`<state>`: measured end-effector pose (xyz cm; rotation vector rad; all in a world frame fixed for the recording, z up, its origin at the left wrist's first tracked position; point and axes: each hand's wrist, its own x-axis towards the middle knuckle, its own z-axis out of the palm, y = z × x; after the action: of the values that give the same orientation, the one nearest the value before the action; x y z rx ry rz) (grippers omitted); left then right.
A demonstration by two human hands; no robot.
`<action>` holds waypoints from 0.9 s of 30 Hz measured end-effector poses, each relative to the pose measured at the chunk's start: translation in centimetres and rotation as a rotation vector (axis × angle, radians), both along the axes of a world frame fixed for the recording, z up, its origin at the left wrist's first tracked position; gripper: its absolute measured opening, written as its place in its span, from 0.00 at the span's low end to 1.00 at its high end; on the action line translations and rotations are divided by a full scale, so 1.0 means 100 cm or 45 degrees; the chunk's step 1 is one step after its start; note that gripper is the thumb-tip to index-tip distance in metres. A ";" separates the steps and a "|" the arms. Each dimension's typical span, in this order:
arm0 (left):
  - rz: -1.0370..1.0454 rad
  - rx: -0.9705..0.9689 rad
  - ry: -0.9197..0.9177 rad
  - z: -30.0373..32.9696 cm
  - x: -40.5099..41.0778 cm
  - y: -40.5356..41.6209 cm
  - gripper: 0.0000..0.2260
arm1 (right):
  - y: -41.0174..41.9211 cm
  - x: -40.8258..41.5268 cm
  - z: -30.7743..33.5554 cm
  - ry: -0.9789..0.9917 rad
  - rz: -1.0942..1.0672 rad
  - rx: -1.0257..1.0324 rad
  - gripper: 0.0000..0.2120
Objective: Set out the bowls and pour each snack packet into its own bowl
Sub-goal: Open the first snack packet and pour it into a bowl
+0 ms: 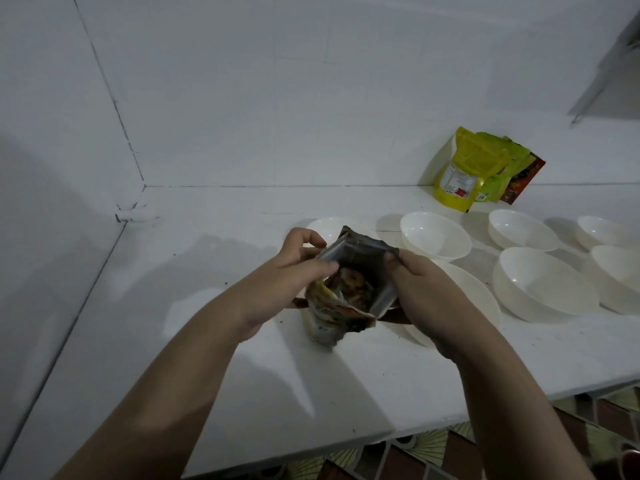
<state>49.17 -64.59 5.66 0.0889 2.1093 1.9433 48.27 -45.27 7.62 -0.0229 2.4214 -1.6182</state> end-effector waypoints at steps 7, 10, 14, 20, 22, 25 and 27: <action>0.587 0.194 -0.092 -0.046 -0.026 -0.015 0.09 | 0.000 -0.002 0.010 0.169 -0.001 0.048 0.16; 0.622 0.227 -0.369 -0.074 -0.027 -0.023 0.17 | -0.006 0.002 0.017 0.197 0.070 0.031 0.15; 0.460 0.110 -0.490 -0.084 -0.019 -0.030 0.15 | -0.014 0.004 0.018 0.261 0.140 0.119 0.16; 0.516 0.265 -0.460 -0.091 -0.020 -0.037 0.19 | -0.025 0.007 0.018 0.387 0.162 0.233 0.18; 0.546 0.350 -0.439 -0.096 -0.024 -0.039 0.19 | -0.027 0.007 0.018 0.418 0.166 0.277 0.17; 0.666 0.388 -0.378 -0.095 -0.030 -0.042 0.09 | -0.029 0.005 0.017 0.424 0.172 0.293 0.16; 0.742 0.397 -0.347 -0.093 -0.038 -0.043 0.09 | -0.029 0.000 0.014 0.415 0.148 0.277 0.17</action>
<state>45.37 -68.87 -3.68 -0.7646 1.7608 2.4151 48.27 -48.15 9.05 -0.4128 2.7652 -1.3836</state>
